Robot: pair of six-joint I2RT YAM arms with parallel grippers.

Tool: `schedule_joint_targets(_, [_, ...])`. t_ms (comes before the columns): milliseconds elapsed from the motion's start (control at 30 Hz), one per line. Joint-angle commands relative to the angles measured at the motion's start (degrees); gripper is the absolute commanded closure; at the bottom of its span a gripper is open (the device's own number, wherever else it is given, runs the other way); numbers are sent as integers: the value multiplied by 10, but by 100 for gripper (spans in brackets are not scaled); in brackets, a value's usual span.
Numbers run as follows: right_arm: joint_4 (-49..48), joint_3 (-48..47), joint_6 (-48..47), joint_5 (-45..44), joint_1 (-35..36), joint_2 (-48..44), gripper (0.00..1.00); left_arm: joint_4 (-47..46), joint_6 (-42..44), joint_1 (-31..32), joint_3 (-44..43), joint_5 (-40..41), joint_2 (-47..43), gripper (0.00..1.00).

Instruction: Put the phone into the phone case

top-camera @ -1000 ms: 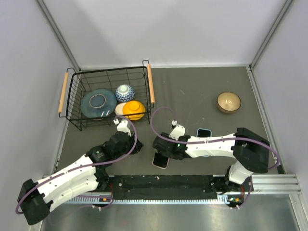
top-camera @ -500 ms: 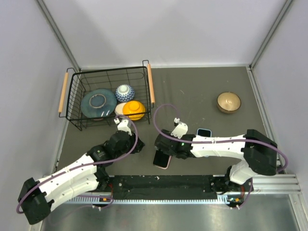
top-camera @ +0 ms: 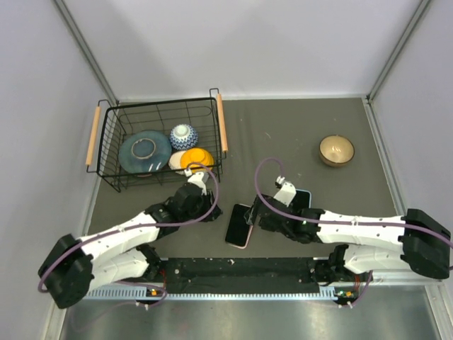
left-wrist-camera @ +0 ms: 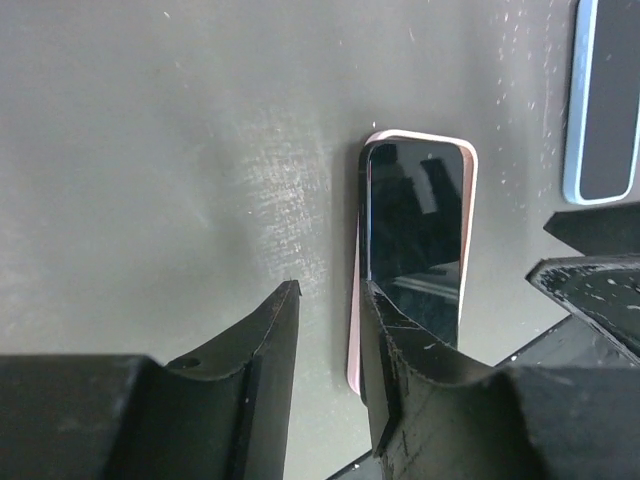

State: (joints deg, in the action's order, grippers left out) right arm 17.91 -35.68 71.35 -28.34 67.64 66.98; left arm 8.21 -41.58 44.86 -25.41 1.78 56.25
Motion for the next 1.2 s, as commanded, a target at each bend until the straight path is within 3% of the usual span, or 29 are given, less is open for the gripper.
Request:
schedule_joint_targets(0, [-169,71,-64,74,-32,-8,20,-78,40,-2,-34,-86,63,67])
schedule_joint_targets(233, [-265,106,-105,132,-55,21,22,-121,66,-2,-54,-157,175,76])
schedule_joint_targets(467, [-299,109,-125,155,-60,61,27,-164,55,-1,-40,-172,207,82])
schedule_joint_targets(800, [-253,123,-106,125,-63,34,27,-208,27,13,-28,-194,249,88])
schedule_joint_targets(933, [-192,128,-62,77,-64,7,23,-209,17,16,-21,-184,244,89])
schedule_joint_targets(1167, [-242,130,-76,86,-63,39,25,-212,12,22,-17,-187,244,81])
